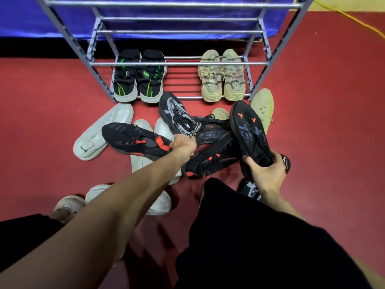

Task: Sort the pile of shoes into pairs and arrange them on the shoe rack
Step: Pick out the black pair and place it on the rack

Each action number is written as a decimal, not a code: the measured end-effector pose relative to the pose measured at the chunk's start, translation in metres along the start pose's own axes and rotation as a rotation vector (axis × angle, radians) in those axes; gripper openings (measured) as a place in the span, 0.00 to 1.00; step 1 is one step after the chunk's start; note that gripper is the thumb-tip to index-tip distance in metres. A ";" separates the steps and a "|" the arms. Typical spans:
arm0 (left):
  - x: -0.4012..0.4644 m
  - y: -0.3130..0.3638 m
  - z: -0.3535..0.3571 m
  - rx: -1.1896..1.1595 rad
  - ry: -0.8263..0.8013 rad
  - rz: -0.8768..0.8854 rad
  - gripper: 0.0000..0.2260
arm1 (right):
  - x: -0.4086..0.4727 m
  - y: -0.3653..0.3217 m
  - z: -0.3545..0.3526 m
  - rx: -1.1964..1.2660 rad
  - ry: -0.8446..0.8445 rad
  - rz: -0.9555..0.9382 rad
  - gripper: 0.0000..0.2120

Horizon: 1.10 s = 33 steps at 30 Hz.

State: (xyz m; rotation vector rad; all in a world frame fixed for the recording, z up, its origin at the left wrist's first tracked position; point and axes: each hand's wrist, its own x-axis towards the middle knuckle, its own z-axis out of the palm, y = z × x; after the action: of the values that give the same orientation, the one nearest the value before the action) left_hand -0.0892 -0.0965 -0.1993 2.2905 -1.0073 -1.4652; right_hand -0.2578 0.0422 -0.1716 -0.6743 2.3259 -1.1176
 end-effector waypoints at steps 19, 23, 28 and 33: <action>-0.006 0.008 -0.052 -0.367 0.159 0.085 0.25 | -0.016 -0.015 0.014 0.068 -0.052 0.056 0.37; 0.002 -0.012 -0.112 -0.396 0.342 0.247 0.07 | -0.019 -0.020 0.017 0.046 -0.031 0.048 0.38; 0.002 -0.056 -0.156 -0.383 0.429 0.331 0.10 | -0.023 -0.026 0.017 0.087 -0.005 0.053 0.40; 0.002 -0.091 -0.155 -0.246 0.293 0.092 0.12 | -0.024 -0.026 0.011 0.081 0.019 0.028 0.39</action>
State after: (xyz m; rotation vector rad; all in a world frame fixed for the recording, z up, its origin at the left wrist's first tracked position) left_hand 0.0845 -0.0556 -0.1764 2.1678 -0.7884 -1.1070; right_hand -0.2266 0.0362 -0.1520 -0.6022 2.2852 -1.2029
